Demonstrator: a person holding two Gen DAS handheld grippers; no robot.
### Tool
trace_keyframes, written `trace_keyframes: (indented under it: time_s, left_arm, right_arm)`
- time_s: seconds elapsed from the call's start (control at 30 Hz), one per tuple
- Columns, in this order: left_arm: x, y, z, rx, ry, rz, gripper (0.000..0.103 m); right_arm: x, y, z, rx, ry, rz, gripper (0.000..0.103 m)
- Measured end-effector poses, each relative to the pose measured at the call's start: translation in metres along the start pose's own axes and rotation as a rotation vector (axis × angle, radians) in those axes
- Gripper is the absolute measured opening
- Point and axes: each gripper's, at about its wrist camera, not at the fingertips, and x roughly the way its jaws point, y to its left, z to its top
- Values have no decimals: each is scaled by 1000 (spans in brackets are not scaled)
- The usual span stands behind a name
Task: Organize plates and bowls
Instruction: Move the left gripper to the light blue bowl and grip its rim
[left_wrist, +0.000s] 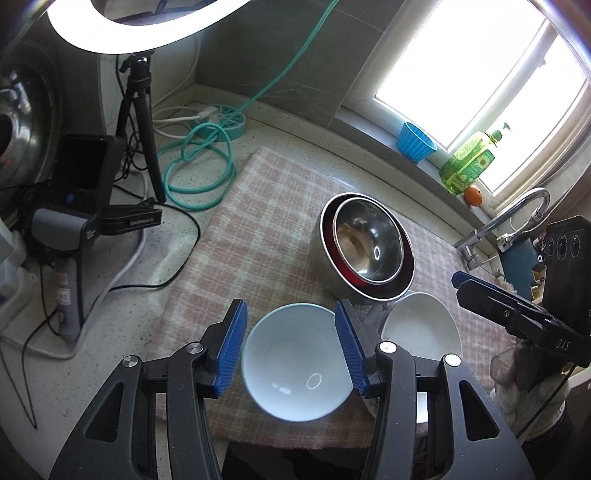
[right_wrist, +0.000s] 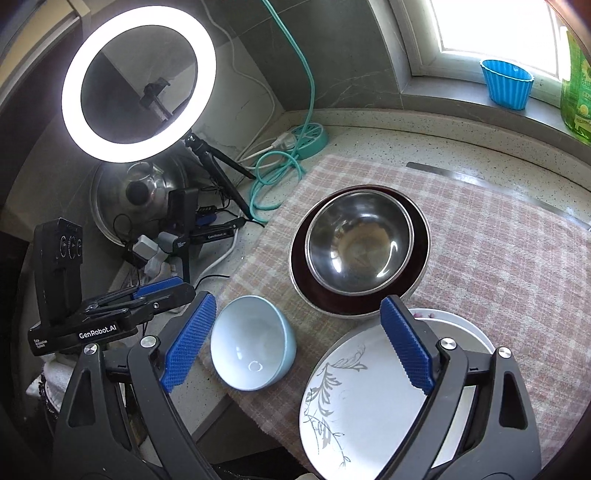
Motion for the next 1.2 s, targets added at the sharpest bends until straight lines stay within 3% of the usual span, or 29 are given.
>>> trace_keyframes:
  time_s: [0.53, 0.73, 0.87, 0.93, 1.07, 1.2]
  left_arm:
    - [12, 28, -49, -132, 51, -4, 48]
    - [22, 33, -56, -151, 72, -2, 45]
    - [25, 34, -59, -158, 81, -14, 42]
    - [27, 34, -60, -160, 84, -18, 39]
    - [31, 34, -61, -162, 97, -27, 27]
    - [33, 35, -63, -161, 101, -29, 19]
  right_arm:
    - [45, 27, -30, -89, 104, -4, 92]
    - [65, 33, -31, -124, 137, -22, 82]
    - [77, 35, -33, -146, 170, -29, 64]
    - [82, 34, -34, -146, 183, -34, 60]
    - [93, 31, -35, -140, 213, -46, 46]
    - [100, 30, -38, -148, 231, -58, 42]
